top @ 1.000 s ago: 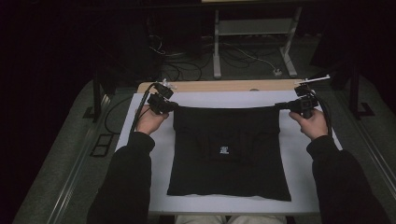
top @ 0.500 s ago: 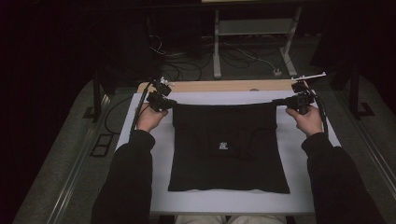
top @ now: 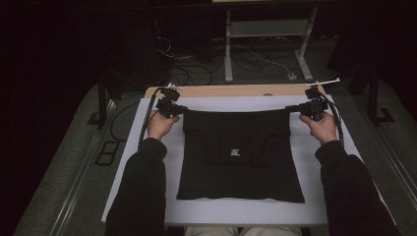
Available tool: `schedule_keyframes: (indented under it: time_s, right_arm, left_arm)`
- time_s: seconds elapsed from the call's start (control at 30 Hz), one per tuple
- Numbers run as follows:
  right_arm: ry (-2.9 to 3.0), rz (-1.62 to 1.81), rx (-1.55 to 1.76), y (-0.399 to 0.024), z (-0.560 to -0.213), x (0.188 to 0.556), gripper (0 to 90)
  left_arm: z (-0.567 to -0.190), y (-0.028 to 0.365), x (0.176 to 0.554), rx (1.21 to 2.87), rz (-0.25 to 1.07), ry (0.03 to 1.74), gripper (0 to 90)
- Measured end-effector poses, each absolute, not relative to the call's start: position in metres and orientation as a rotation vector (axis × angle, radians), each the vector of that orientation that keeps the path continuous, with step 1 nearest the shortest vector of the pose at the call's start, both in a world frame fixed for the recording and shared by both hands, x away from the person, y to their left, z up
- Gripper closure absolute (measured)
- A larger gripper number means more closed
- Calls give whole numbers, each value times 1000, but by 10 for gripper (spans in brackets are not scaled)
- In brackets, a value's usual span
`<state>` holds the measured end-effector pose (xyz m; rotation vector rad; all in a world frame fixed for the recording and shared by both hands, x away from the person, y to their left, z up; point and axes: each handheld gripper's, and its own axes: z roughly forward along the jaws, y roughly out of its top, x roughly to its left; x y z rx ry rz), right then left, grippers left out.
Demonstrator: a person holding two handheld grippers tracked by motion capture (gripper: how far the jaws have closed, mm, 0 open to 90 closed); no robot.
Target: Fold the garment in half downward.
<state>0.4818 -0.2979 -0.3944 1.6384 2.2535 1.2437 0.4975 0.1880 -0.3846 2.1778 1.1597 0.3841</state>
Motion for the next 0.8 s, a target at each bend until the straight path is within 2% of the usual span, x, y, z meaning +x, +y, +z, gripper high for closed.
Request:
schedule_keyframes:
  time_s: [0.57,0.67,0.8]
  right_arm:
    - [2276,1231,1736,-297,-426,494,853]
    - [2254,1240,1775,-298,-429,494,776]
    - [2252,1185,1733,-295,-426,490,653]
  left_arm:
    - [-423,189,502,2171,312,1227,870]
    - [-428,190,501,2170,282,1240,841]
    - [-432,193,498,2166,244,1228,685]
